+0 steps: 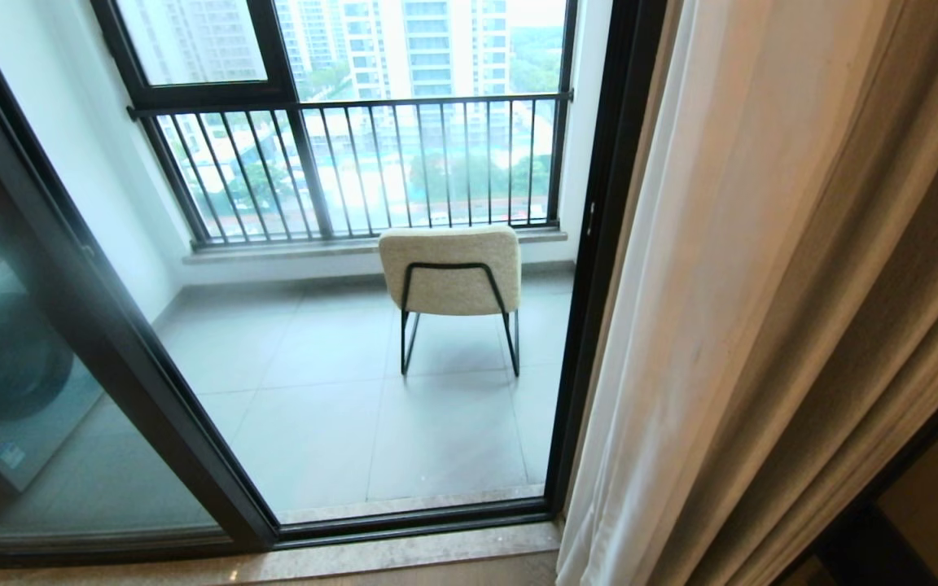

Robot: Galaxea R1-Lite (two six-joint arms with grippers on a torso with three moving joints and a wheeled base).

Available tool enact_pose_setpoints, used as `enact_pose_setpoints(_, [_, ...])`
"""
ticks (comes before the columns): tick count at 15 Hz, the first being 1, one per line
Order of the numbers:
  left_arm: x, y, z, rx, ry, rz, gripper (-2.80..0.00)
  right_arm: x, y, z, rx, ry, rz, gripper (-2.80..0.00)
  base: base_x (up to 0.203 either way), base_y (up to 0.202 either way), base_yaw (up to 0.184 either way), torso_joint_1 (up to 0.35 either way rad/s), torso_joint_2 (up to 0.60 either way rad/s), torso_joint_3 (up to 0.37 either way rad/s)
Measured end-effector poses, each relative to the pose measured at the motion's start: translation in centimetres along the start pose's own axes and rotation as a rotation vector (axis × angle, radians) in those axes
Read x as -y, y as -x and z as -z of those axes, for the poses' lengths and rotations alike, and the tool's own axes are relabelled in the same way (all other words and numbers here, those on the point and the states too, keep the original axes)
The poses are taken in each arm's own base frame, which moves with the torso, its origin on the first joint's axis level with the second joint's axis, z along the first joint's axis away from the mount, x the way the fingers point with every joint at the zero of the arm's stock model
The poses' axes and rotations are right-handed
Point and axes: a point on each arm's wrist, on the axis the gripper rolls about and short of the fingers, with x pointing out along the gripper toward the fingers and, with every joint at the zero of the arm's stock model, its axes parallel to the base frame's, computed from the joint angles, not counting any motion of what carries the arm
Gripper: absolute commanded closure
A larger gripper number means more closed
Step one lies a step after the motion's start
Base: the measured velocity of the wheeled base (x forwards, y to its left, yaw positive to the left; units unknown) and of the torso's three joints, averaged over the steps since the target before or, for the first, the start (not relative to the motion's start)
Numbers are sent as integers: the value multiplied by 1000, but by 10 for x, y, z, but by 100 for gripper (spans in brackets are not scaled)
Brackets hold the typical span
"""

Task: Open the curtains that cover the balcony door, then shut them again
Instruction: Close the inner curtains on both sides

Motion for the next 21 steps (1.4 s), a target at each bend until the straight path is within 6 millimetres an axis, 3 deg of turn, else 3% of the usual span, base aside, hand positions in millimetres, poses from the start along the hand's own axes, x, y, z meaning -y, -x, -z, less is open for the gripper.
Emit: enact_pose_setpoints(21, [0,0,0,0,0,0,0,0,0,0,0,0,0,0,0,0,0,0,0,0])
